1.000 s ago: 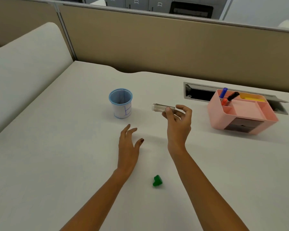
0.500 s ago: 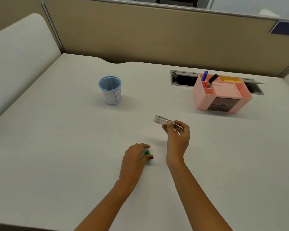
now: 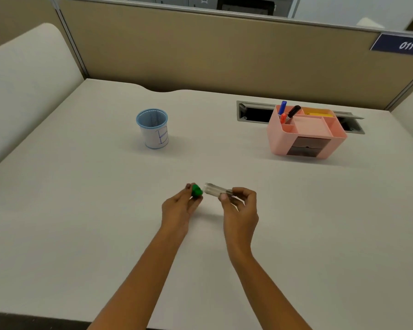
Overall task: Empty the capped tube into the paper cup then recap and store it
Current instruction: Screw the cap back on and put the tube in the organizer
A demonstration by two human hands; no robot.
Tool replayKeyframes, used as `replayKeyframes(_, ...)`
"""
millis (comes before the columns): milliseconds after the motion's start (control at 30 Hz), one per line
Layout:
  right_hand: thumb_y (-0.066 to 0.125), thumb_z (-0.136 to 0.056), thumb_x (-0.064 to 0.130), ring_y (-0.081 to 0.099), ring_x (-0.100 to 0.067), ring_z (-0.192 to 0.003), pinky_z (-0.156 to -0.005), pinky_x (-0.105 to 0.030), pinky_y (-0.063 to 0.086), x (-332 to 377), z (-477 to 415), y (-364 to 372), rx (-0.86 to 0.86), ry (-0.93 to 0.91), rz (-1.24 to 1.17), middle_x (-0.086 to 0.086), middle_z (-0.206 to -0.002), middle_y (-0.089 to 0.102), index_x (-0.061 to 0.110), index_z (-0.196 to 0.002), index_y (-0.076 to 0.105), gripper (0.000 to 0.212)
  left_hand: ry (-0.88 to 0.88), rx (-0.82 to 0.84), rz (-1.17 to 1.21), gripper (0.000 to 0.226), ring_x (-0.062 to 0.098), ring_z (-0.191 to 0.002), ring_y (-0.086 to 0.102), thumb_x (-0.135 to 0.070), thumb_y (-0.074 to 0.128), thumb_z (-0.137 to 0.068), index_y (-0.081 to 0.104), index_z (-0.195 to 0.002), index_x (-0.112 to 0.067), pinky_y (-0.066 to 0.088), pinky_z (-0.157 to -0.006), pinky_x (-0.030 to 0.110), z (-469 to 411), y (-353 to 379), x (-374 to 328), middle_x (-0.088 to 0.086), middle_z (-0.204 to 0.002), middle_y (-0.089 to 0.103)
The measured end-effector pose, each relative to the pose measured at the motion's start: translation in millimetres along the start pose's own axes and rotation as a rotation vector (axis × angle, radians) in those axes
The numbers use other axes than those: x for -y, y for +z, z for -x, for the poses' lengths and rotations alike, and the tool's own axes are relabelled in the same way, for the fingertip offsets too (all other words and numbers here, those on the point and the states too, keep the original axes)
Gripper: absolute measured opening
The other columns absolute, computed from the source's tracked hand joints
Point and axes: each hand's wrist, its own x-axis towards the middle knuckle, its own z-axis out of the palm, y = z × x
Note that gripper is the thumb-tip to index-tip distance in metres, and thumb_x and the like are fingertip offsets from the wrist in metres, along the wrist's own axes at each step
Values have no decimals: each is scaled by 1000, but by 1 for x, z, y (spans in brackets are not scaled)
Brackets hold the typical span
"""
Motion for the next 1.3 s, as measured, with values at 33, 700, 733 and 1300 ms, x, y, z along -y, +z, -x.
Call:
replayKeyframes(33,70,-85,4,67,-4,-91,-70,-5,49,-1,5,1,23,-36,14,8,-98,66,18,-100,57,25,-73,-12,175,18,26,-102,66,-11,60,-89,66,-99,3,52,-92,36,-1,1,-4,16,-107,68)
replayKeyframes(700,76,-82,15,66,0,-89,-73,-6,52,3,13,6,77,-148,91,12,-93,65,19,-98,56,26,-20,68,202,17,20,-92,72,-8,58,-88,69,-100,-4,57,-85,33,11,5,-7,10,-100,74)
replayKeyframes(733,76,-82,17,68,-1,-86,-71,-5,51,4,12,4,79,-113,79,8,-92,68,18,-96,57,24,-5,85,197,18,20,-92,72,-8,57,-89,69,-101,-4,58,-84,32,12,5,-8,9,-99,75)
replayKeyframes(1300,74,-81,34,70,-16,-55,-52,-19,55,21,13,-2,249,131,64,-5,-66,71,8,-80,52,34,114,193,-6,27,21,-103,68,-5,44,-96,67,-108,-8,58,-82,27,11,7,-20,15,-118,67)
